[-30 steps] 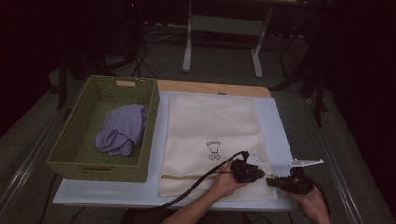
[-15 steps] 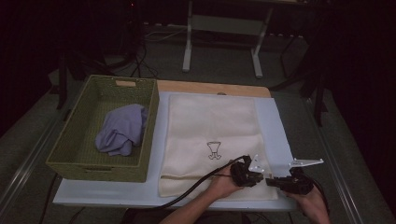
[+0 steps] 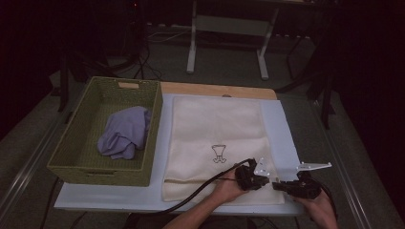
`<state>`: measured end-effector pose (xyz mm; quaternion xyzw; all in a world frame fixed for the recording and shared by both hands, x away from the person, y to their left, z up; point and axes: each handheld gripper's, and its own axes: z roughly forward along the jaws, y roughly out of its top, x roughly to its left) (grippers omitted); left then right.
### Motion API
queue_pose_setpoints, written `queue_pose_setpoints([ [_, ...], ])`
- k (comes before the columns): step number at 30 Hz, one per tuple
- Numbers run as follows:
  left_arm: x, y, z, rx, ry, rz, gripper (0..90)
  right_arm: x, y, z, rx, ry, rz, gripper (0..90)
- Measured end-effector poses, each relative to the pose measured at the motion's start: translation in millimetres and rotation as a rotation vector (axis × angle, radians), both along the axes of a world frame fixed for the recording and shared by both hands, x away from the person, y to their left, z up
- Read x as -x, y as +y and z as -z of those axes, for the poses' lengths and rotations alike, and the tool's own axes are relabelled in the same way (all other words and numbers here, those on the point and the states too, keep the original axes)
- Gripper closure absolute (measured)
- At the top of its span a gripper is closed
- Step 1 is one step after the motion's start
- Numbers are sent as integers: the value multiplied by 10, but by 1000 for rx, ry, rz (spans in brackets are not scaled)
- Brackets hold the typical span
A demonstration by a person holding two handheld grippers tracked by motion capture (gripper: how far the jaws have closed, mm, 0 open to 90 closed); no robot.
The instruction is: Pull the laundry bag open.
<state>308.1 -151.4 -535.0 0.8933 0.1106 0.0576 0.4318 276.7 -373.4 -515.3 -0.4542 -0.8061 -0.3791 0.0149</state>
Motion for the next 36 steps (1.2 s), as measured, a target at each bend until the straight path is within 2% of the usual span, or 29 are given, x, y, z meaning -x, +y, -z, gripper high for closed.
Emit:
queue_pose_setpoints([
  [5,14,2,3,3,-6,-2,824,-1,-5,7,2,1,3,840],
  [14,44,2,12,-41,-50,9,824,-5,-6,16,10,13,10,846],
  [36,24,177,1,-32,-16,-2,824,0,-28,-6,-2,7,15,845],
])
